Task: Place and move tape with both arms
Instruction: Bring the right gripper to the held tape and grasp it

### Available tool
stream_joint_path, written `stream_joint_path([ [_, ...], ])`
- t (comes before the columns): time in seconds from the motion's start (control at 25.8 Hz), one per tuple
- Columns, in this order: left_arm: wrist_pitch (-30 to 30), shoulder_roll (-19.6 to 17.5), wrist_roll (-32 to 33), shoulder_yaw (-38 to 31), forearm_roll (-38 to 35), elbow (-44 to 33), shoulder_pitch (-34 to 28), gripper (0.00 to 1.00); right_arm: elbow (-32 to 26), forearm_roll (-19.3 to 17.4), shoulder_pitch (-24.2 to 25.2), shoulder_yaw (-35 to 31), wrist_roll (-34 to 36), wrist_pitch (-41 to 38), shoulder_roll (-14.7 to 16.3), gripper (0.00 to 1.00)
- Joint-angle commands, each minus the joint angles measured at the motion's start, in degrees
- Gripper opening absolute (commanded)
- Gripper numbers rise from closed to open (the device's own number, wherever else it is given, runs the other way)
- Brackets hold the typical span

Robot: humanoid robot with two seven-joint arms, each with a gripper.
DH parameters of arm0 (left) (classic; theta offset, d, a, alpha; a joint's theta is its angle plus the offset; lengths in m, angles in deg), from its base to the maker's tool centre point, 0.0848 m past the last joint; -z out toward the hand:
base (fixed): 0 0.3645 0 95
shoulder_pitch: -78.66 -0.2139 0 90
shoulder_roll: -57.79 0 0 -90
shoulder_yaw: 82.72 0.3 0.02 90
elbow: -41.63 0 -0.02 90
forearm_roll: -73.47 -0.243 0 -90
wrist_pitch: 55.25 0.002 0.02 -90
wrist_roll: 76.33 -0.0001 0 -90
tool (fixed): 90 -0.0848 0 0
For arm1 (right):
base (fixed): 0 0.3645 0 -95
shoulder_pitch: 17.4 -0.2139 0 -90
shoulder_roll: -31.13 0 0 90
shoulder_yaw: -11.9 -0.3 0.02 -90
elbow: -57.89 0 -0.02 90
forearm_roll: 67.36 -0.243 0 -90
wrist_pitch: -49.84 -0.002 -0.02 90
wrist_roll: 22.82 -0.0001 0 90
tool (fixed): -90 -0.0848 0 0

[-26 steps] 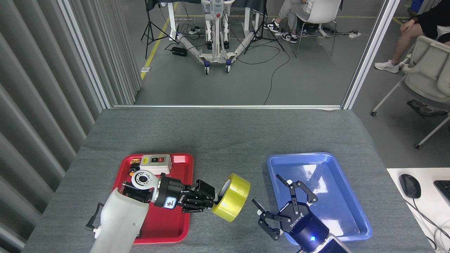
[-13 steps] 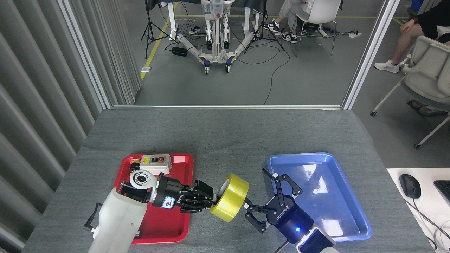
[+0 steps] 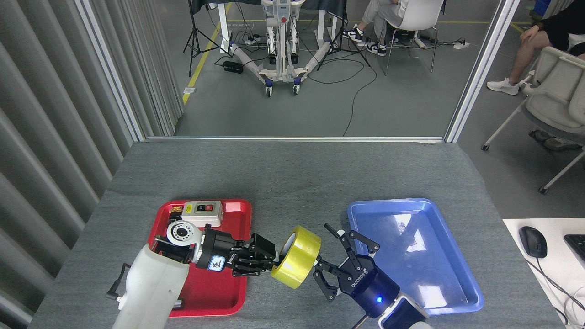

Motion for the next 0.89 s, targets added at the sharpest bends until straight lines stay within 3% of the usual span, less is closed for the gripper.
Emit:
stream_joint_path([
  [0.0, 0.0, -0.1, 0.0, 0.0, 0.0, 0.0, 0.0, 0.0, 0.0, 0.0, 0.0, 0.1, 0.0, 0.1, 0.0, 0.43],
  [0.43, -0.1, -0.2, 0.0, 0.0, 0.0, 0.2, 0.0, 0.0, -0.1, 0.0, 0.3, 0.1, 0.0, 0.1, 0.6, 0.23],
  [0.46, -0.2, -0.2, -0.1, 0.0, -0.2, 0.3, 0.0, 0.04, -0.1, 0.0, 0.4, 0.1, 0.0, 0.1, 0.7, 0.22],
  [0.54, -0.7, -0.6, 0.0, 0.1, -0.5, 0.4, 0.0, 0.33, -0.1, 0.0, 0.6, 0.1, 0.0, 0.1, 0.7, 0.19],
  [0.62, -0.9, -1.6, -0.1, 0.1, -0.5, 0.5, 0.2, 0.48, -0.2, 0.0, 0.7, 0.1, 0.0, 0.1, 0.7, 0.16],
  [0.7, -1.0, -1.8, -0.1, 0.1, -0.6, 0.6, 0.2, 0.88, -0.3, 0.1, 0.9, 0.1, 0.0, 0.1, 0.7, 0.14],
  [0.74, -1.0, -1.7, -0.1, 0.1, -0.6, 0.7, 0.2, 0.99, -0.4, 0.0, 0.9, 0.2, 0.0, 0.1, 0.7, 0.14],
  [0.85, -0.9, -1.6, -0.1, 0.1, -0.5, 0.6, 0.2, 0.99, -0.5, 0.0, 0.9, 0.1, 0.0, 0.0, 0.9, 0.13],
])
